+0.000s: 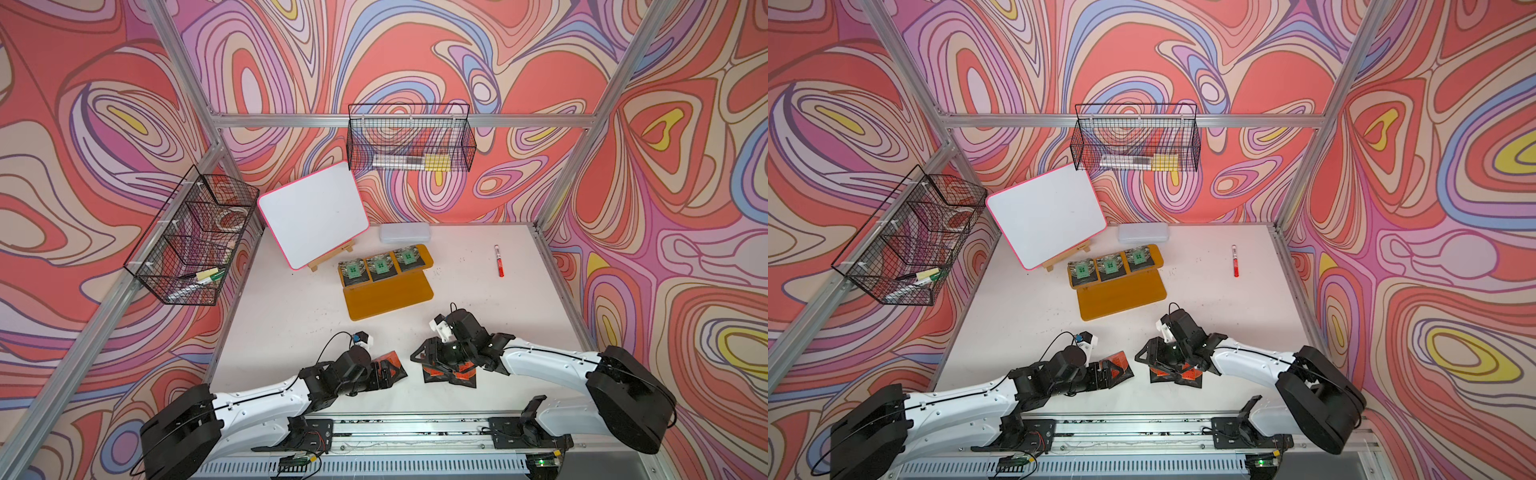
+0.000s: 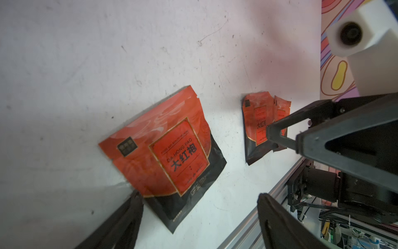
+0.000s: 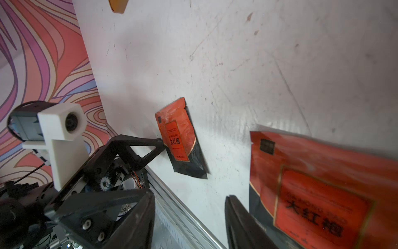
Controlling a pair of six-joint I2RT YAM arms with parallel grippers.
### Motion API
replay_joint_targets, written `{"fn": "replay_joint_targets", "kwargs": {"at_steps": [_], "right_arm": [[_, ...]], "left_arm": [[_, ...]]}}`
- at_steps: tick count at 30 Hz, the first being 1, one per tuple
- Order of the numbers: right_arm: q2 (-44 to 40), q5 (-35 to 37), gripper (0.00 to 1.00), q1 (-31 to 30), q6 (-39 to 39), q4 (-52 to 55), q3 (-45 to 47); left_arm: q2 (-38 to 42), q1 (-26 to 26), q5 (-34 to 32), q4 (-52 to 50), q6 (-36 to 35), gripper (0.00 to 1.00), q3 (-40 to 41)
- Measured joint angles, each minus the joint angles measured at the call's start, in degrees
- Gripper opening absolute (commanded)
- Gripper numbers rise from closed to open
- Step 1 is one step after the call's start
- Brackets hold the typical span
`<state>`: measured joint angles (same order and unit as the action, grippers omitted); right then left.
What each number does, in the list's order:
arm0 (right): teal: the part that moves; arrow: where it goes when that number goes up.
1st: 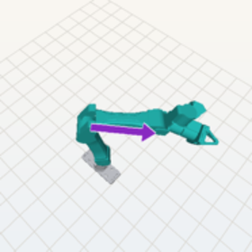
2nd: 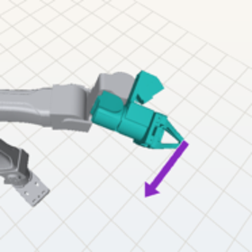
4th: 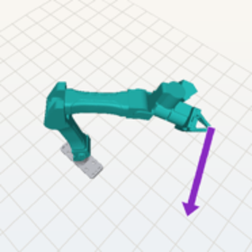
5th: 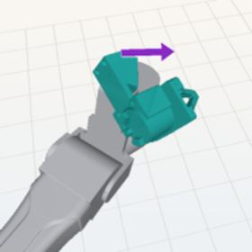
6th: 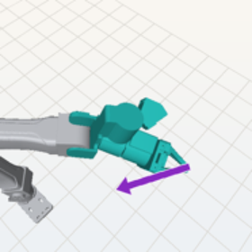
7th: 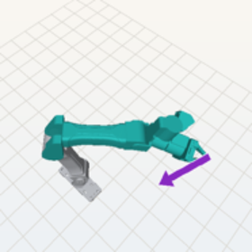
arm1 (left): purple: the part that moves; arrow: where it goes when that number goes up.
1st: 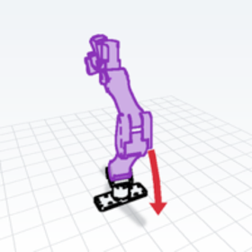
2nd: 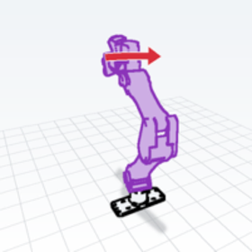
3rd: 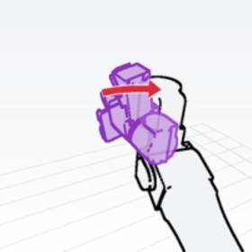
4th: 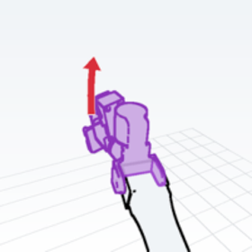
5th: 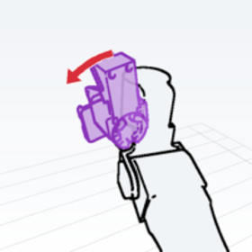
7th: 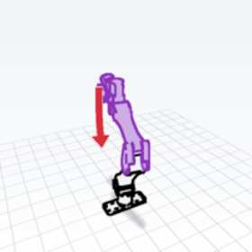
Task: Place the tea bags on the shelf by color
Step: Pick up the tea bag from the center of the board.
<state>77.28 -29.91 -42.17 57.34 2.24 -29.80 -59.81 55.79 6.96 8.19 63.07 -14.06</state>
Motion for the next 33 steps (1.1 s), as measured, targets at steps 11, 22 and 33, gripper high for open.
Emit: {"fn": "replay_joint_targets", "kwargs": {"at_steps": [11,22,33], "right_arm": [[3.98,0.37,0.48,-0.46,4.98,-5.33,2.29],[7.52,0.26,0.47,-1.60,6.91,-9.60,2.29],[9.11,0.11,0.46,-2.78,8.46,-12.83,2.27]], "left_arm": [[-5.42,1.31,0.04,5.88,0.02,0.87,-1.09],[-5.99,1.66,-0.02,6.82,0.17,0.87,-1.09],[-5.99,1.68,-0.02,6.80,0.26,0.87,-1.09]]}}
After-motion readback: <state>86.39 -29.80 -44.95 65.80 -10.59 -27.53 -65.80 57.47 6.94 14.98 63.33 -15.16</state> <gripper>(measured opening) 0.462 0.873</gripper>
